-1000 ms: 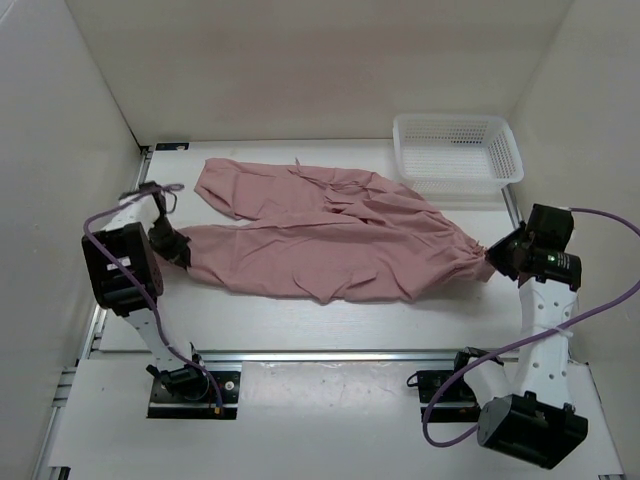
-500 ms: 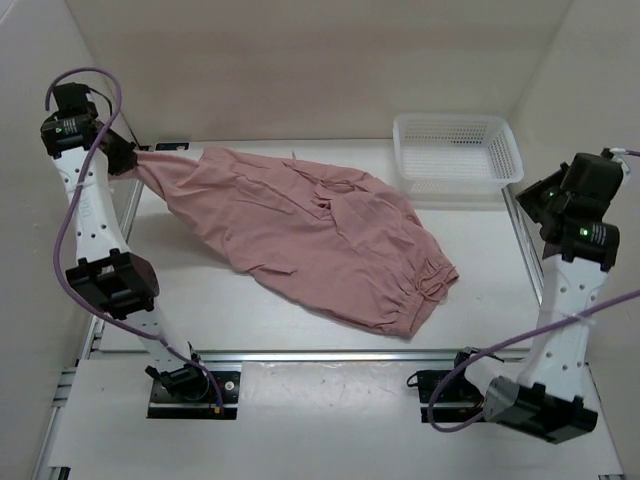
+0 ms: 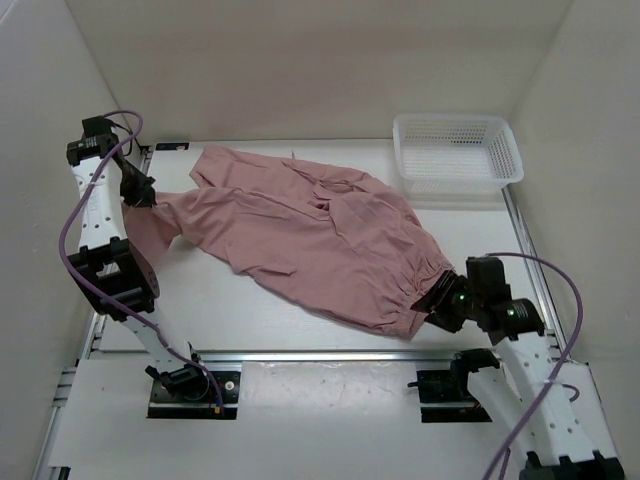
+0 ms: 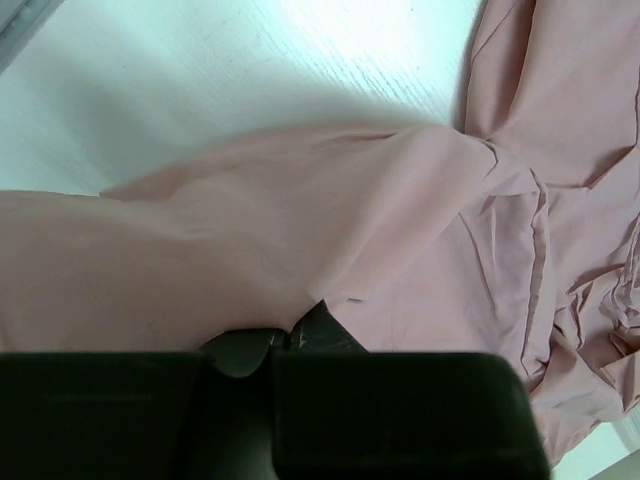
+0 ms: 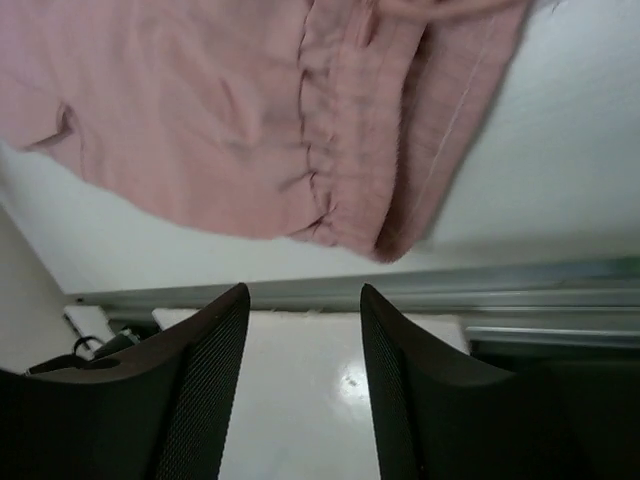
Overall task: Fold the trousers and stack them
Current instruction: Flatten the trousers out
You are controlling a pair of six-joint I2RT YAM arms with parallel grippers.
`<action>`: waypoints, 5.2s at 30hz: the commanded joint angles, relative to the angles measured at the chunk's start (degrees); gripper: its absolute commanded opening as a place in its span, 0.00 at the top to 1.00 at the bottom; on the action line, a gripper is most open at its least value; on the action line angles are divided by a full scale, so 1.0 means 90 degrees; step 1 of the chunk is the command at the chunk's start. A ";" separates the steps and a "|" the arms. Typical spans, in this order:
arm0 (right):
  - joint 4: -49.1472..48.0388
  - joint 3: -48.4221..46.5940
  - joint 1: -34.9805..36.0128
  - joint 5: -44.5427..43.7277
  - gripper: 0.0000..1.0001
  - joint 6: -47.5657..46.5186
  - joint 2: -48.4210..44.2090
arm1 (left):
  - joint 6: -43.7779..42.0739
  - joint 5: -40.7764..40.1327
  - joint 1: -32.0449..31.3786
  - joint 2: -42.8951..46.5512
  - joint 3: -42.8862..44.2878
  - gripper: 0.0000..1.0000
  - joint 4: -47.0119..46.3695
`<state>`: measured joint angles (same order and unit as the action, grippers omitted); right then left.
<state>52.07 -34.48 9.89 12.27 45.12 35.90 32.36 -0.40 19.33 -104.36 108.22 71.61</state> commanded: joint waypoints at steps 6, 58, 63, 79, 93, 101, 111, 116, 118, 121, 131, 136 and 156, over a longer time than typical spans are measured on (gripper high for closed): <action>-0.0248 0.0794 0.1760 -0.0542 0.38 0.2241 0.0139 | -0.0109 0.0016 -0.0127 0.0501 -0.0227 0.90 -0.0262; 0.0202 -0.3492 -0.3141 -0.2411 0.11 -0.0638 0.1791 | -0.0363 0.0152 0.0013 0.1556 -0.1051 0.04 -0.0603; -0.0640 -0.3843 -0.2663 -0.0876 1.00 -0.1059 0.2843 | -0.0734 0.0221 -0.1091 0.0390 -0.0025 0.62 -0.0818; -0.0922 -0.4178 -0.1001 -0.0593 0.47 -0.1654 0.5513 | -0.0383 0.0172 -0.2314 -0.4048 0.3688 0.07 -0.0115; -0.1713 -0.4665 -0.0035 -0.0416 0.53 -0.1332 0.7876 | -0.0168 0.0582 -0.2373 -0.4489 0.4039 0.90 -0.0721; -0.1938 -0.3719 0.0161 -0.0602 0.56 -0.1205 0.7721 | -0.0285 -0.0179 -0.2304 -0.3504 0.2928 0.90 -0.0721; -0.1705 -0.2741 0.0161 -0.0739 0.62 -0.1263 0.6638 | -0.0577 -0.1547 -0.1514 -0.0779 -0.0705 0.90 -0.1013; -0.1578 -0.2653 0.0161 -0.0856 0.62 -0.1400 0.6354 | -0.0646 -0.1186 -0.1123 -0.0933 -0.0073 0.20 -0.0643; -0.1577 -0.2712 0.0161 -0.0856 0.62 -0.1400 0.6294 | -0.0646 -0.1186 -0.1123 -0.1216 0.0171 0.27 -0.0507; -0.1441 -0.2839 0.0161 -0.0924 0.62 -0.1459 0.6178 | -0.0529 -0.1069 -0.1045 -0.1695 0.0562 0.90 -0.0506; -0.1323 -0.3102 0.0161 -0.1061 0.61 -0.1576 0.6109 | -0.0705 0.0094 -0.1005 -0.3306 0.1763 0.32 -0.0380; -0.1265 -0.3161 0.0161 -0.1061 0.61 -0.1634 0.6109 | -0.0646 -0.0033 -0.1064 -0.3454 0.2056 0.89 -0.0282; -0.1274 -0.3044 0.0161 -0.1061 0.61 -0.1693 0.5982 | -0.0802 -0.0784 -0.1269 -0.3044 0.2545 0.90 0.0041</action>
<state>40.23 -60.77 11.42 3.14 30.89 92.07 24.99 -4.82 7.77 -133.19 131.98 71.99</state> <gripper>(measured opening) 0.394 0.112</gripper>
